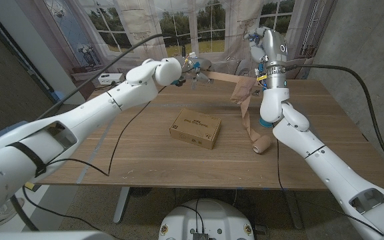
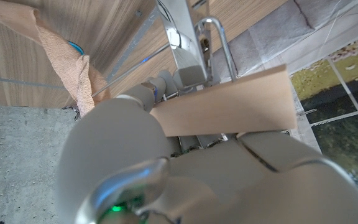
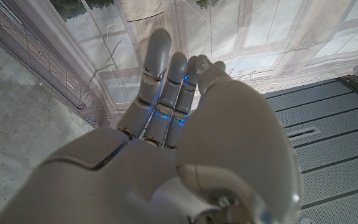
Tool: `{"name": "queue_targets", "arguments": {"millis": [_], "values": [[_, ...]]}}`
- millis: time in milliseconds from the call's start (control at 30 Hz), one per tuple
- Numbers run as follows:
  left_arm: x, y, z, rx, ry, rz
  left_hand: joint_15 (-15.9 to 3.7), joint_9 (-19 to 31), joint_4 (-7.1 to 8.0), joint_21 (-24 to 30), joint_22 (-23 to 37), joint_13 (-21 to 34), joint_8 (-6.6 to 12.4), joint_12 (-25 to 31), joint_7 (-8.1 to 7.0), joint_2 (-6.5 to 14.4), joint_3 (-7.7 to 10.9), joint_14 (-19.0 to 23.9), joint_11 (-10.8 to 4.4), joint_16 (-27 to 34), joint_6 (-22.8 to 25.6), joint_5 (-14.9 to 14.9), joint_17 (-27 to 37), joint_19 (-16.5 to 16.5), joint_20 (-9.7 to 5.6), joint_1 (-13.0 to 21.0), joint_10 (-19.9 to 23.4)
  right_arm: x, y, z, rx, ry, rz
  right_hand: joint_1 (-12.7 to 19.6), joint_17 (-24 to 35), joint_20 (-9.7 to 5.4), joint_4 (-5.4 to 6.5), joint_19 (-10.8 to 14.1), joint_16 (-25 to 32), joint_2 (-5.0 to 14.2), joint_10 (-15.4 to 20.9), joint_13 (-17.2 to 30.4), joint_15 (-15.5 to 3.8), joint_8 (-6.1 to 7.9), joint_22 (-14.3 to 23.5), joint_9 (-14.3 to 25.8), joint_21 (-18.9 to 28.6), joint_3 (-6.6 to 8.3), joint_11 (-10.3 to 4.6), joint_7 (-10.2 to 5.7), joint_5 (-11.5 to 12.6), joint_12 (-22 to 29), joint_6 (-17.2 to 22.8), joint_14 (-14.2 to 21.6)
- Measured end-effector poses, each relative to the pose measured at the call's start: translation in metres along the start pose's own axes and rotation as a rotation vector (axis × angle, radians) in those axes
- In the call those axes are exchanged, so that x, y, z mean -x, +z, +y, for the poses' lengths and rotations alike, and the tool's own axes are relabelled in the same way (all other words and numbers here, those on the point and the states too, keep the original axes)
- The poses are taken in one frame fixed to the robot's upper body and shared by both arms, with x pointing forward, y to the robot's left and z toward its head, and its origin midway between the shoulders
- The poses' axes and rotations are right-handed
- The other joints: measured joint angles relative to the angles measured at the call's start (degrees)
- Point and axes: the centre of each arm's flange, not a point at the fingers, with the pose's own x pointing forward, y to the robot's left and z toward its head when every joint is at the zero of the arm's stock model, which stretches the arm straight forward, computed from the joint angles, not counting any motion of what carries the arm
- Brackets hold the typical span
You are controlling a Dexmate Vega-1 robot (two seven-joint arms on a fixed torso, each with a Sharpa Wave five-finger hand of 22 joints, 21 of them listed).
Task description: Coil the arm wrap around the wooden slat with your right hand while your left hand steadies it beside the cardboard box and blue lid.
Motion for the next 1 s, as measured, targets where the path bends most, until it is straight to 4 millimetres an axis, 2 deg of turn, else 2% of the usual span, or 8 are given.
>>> {"name": "queue_targets", "arguments": {"millis": [200, 333, 500, 600, 667, 800, 900, 1000], "values": [[0.002, -0.001, -0.001, -0.008, 0.010, 0.008, 0.00, 0.09, 0.00, 0.00, 0.00, 0.00, 0.00, 0.00, 0.01, 0.00, 0.00, 0.00, 0.00, 0.00, -0.01, 0.00, 0.00, 0.00, 0.00, 0.00, 0.00, 0.005, -0.002, -0.002, 0.010, 0.016, 0.023, -2.00, -10.04, 0.00, 1.09, 0.00, -8.61, 2.00, -1.89, 9.74, 0.00, -1.80, -0.35, -0.78, -2.95, -0.44, -1.87, -2.04, -2.45, -3.04, -2.04, 0.00], [0.003, -0.003, -0.002, -0.008, 0.016, 0.015, 0.00, 0.08, 0.00, 0.00, -0.26, 0.00, 0.00, 0.00, 0.02, 0.00, 0.00, 0.00, 0.00, 0.45, -0.02, 0.00, 0.00, 0.00, 0.00, 0.00, 0.00, 0.009, -0.004, -0.003, 0.028, 0.033, 0.048, -3.88, -14.59, 0.00, 1.52, 0.00, -13.85, 3.88, -3.60, 9.71, 0.00, -3.34, -0.61, -1.67, -5.73, -0.74, -3.58, -3.72, -2.93, -4.69, -4.57, 0.00], [0.004, -0.006, -0.002, -0.007, 0.027, 0.026, 0.00, 0.08, 0.00, 0.00, -0.28, 0.00, 0.00, 0.00, 0.03, 0.00, 0.00, 0.00, 0.00, 0.45, -0.03, 0.00, 0.00, 0.00, 0.00, 0.00, 0.00, 0.023, -0.003, -0.006, 0.051, 0.068, 0.079, -5.83, -16.66, 0.00, 1.52, 0.00, -17.20, 5.35, -4.26, 6.71, 0.00, -8.96, -0.56, -4.72, -8.40, -0.74, -4.16, -7.56, -3.05, -5.69, -12.97, 0.00], [0.004, -0.007, -0.003, -0.006, 0.035, 0.031, 0.00, 0.08, 0.00, 0.00, -0.28, 0.00, -0.01, 0.00, 0.03, 0.00, 0.00, 0.00, 0.00, 0.45, -0.03, 0.00, 0.00, 0.01, 0.00, 0.00, 0.00, 0.028, -0.003, -0.007, 0.062, 0.084, 0.092, -7.58, -16.63, 0.00, 1.69, 0.00, -17.24, 5.59, -4.54, 5.46, -0.01, -10.95, -0.36, -6.81, -9.08, -0.21, -3.86, -8.70, -3.06, -6.39, -17.20, 0.01], [0.005, -0.008, -0.003, -0.004, 0.037, 0.033, 0.00, 0.08, 0.00, 0.00, -0.28, 0.00, -0.01, 0.00, 0.02, 0.00, 0.00, 0.00, 0.00, 0.45, -0.02, 0.00, 0.00, 0.01, 0.00, 0.00, 0.00, 0.031, -0.005, -0.007, 0.071, 0.092, 0.103, -8.30, -16.40, 0.00, 2.29, 0.00, -17.25, 5.66, -4.32, 4.35, -0.01, -11.29, -0.36, -8.41, -9.55, 0.40, -3.64, -8.40, -3.07, -7.00, -19.78, 0.01], [0.005, -0.009, -0.003, -0.002, 0.041, 0.036, 0.00, 0.06, 0.00, 0.00, -0.25, 0.00, -0.03, 0.00, -0.12, 0.00, 0.00, 0.00, 0.00, 0.45, 0.12, 0.00, 0.00, 0.01, 0.00, 0.00, 0.00, 0.037, -0.004, -0.008, 0.074, 0.102, 0.111, -9.40, -14.78, 0.00, 1.97, 0.00, -15.37, 5.88, -2.37, 1.21, -0.01, -11.31, -0.36, -13.01, -10.53, 1.35, -2.60, -6.26, -3.09, -8.74, -27.95, 0.01], [0.005, -0.010, -0.003, -0.002, 0.044, 0.036, 0.00, 0.06, 0.00, 0.00, -0.27, 0.00, -0.07, 0.00, -0.13, 0.00, 0.00, 0.00, 0.00, 0.45, 0.13, 0.00, 0.00, 0.01, 0.00, 0.00, 0.00, 0.048, -0.004, -0.008, 0.075, 0.120, 0.124, -10.54, -13.73, 0.00, 1.53, 0.00, -14.79, 5.63, -2.38, -0.77, -0.01, -11.31, -0.36, -16.46, -12.14, 1.84, -2.92, -3.16, -3.10, -11.12, -40.75, 0.01], [0.005, -0.011, -0.003, -0.002, 0.046, 0.035, 0.00, 0.05, 0.00, 0.00, -0.20, 0.00, -0.10, 0.00, -0.13, 0.00, 0.00, 0.00, 0.00, 0.45, 0.13, 0.00, 0.00, 0.01, 0.00, 0.00, 0.00, 0.055, -0.005, -0.007, 0.084, 0.147, 0.144, -13.20, -13.62, 0.00, 0.92, 0.00, -15.75, 4.62, -8.46, -1.19, -0.01, -11.31, -0.48, -17.46, -14.42, 0.30, -3.02, 1.25, -3.02, -13.52, -55.31, 0.01]]}}
